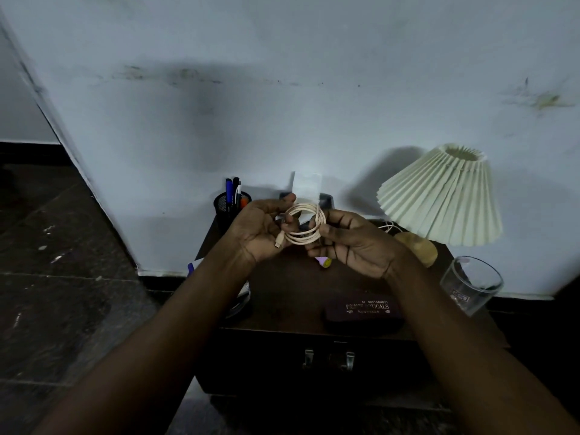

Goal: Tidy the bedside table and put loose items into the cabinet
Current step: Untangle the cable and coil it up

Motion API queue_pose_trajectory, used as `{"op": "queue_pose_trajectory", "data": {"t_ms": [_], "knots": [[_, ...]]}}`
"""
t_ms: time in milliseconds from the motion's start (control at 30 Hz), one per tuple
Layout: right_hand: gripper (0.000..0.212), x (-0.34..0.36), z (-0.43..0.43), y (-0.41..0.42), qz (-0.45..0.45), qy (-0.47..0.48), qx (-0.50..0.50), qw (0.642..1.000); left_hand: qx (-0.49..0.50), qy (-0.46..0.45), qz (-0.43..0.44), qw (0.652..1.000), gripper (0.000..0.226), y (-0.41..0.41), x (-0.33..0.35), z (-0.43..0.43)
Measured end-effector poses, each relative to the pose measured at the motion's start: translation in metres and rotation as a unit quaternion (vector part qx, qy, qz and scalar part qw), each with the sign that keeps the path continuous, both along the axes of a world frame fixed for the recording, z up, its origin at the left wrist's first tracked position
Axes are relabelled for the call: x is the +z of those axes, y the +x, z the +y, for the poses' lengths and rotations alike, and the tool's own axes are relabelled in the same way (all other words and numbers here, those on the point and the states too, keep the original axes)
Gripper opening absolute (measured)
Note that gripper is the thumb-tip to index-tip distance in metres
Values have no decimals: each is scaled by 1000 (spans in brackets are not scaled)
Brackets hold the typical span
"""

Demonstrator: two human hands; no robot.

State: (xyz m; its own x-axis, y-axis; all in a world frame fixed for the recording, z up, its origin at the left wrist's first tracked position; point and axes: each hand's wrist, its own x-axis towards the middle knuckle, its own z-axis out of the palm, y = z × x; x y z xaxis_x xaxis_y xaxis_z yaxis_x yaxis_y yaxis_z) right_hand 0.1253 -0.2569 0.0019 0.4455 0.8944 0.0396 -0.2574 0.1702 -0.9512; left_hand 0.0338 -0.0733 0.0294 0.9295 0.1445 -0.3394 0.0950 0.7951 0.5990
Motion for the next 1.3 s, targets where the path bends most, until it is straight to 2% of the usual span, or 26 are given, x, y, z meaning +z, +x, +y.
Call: {"op": "queue_pose_trajectory", "data": {"t_ms": [133, 233, 300, 433, 533, 700, 867, 1033, 1133, 1233, 1300], "knots": [[30, -3, 4, -2, -20, -23, -55, 998, -48, 74, 12, 996, 38, -3, 1, 2], [25, -6, 7, -4, -29, -12, -39, 999, -90, 72, 21, 993, 30, -5, -1, 0], [31, -8, 8, -4, -25, 5, -31, 999, -104, 76, 26, 991, 27, -4, -2, -1], [29, -10, 8, -3, -6, 12, -70, 997, -100, 94, 23, 990, 29, -2, -3, 3], [38, -7, 6, -1, 19, 0, -79, 997, -127, 90, 2, 988, 24, -7, -4, 7], [64, 0, 8, -6, 36, -33, -59, 997, -216, 36, -59, 974, 30, -11, -3, 3], [45, 0, 7, -5, 86, -42, -48, 994, -191, 34, -57, 979, 24, -11, -8, 4], [49, 0, 8, -5, 78, -69, -56, 993, -197, 65, -54, 977, 19, -11, -10, 4], [50, 2, 7, -2, 76, -68, -97, 990, -168, 103, -32, 980, 19, -9, -10, 4], [37, 6, 1, 5, 75, -37, -108, 991, -120, 104, -15, 987, 29, -6, -11, 4], [26, 8, -6, 9, 34, -25, -77, 996, -87, 93, -6, 992, 27, -3, -12, 4]]}}
